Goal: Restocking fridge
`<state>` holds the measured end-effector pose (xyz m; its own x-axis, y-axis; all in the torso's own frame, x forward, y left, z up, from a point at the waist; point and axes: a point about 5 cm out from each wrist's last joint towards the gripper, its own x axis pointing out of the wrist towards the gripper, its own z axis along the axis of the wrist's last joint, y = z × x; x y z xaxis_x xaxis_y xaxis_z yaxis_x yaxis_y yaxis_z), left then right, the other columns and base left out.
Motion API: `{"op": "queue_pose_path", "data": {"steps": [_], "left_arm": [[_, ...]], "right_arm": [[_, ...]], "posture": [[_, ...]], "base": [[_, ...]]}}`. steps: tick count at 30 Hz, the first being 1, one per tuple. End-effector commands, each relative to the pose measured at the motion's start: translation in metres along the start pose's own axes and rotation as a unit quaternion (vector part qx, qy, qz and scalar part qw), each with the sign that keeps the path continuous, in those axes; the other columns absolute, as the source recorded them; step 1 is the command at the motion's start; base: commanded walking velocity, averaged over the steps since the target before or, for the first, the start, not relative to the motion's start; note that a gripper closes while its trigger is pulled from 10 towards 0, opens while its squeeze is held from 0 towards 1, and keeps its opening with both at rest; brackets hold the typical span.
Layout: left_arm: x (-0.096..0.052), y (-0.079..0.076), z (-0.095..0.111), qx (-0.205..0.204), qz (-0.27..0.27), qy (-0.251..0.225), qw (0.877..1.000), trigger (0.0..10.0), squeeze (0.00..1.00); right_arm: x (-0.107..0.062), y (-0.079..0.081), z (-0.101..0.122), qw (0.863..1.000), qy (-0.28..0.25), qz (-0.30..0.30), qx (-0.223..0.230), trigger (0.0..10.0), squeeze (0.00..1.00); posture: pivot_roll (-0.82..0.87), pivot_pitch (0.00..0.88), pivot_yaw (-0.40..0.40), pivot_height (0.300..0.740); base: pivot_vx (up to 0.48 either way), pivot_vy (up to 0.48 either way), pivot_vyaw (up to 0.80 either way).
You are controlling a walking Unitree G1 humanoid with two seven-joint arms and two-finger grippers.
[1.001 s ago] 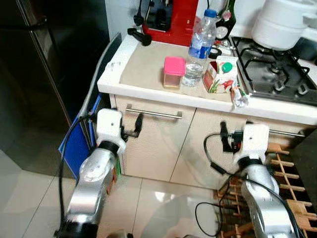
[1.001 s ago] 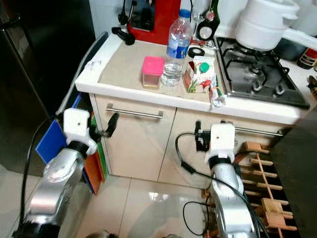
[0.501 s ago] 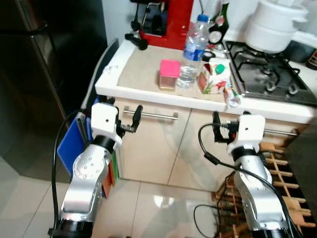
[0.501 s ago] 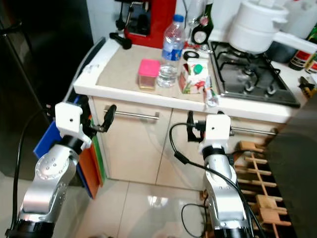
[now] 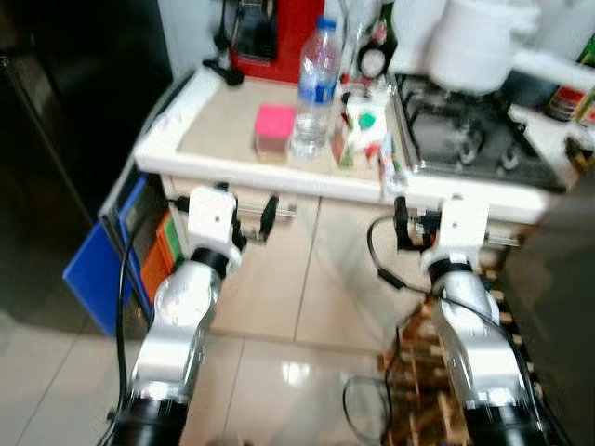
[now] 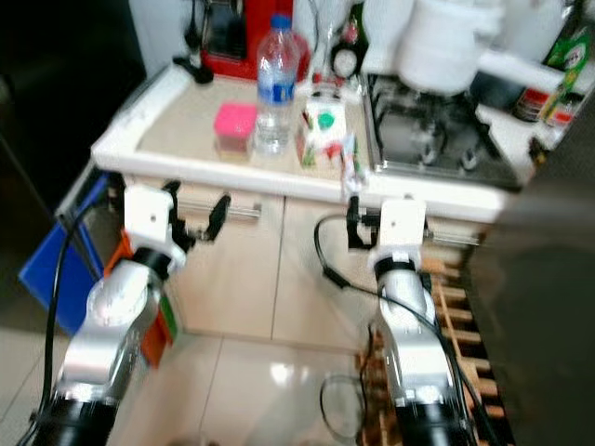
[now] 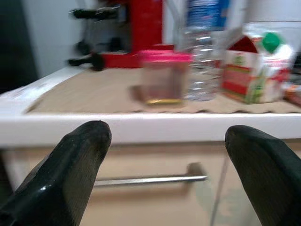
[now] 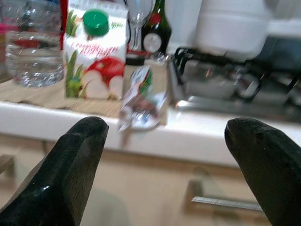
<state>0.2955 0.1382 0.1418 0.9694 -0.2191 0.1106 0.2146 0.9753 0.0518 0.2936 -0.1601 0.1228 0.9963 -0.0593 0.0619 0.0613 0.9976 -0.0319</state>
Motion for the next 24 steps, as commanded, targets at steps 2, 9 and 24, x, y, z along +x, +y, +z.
{"op": "queue_pose_path", "data": {"steps": [2, 9, 24], "left_arm": [[0.002, 0.009, 0.001, -0.011, 0.023, 0.003, 1.000, 10.0, 0.00], [0.004, 0.009, 0.005, 0.003, 0.005, -0.006, 1.000, 10.0, 0.00], [0.016, 0.005, 0.024, 0.004, 0.043, -0.024, 0.999, 10.0, 0.00]], "right_arm": [[0.001, -0.006, -0.004, 0.999, 0.011, -0.020, 0.025, 10.0, 0.00], [0.003, -0.002, -0.004, 1.000, 0.006, -0.005, 0.006, 10.0, 0.00], [0.011, -0.007, 0.013, 0.998, -0.026, -0.047, 0.028, 10.0, 0.00]], "posture": [[0.00, 0.000, -0.058, 0.710], [0.00, 0.000, -0.058, 0.710], [0.01, 0.000, -0.055, 0.710]], "base": [[0.000, 0.000, 0.00], [0.000, 0.381, -0.11], [0.000, 0.095, -0.15]]}}
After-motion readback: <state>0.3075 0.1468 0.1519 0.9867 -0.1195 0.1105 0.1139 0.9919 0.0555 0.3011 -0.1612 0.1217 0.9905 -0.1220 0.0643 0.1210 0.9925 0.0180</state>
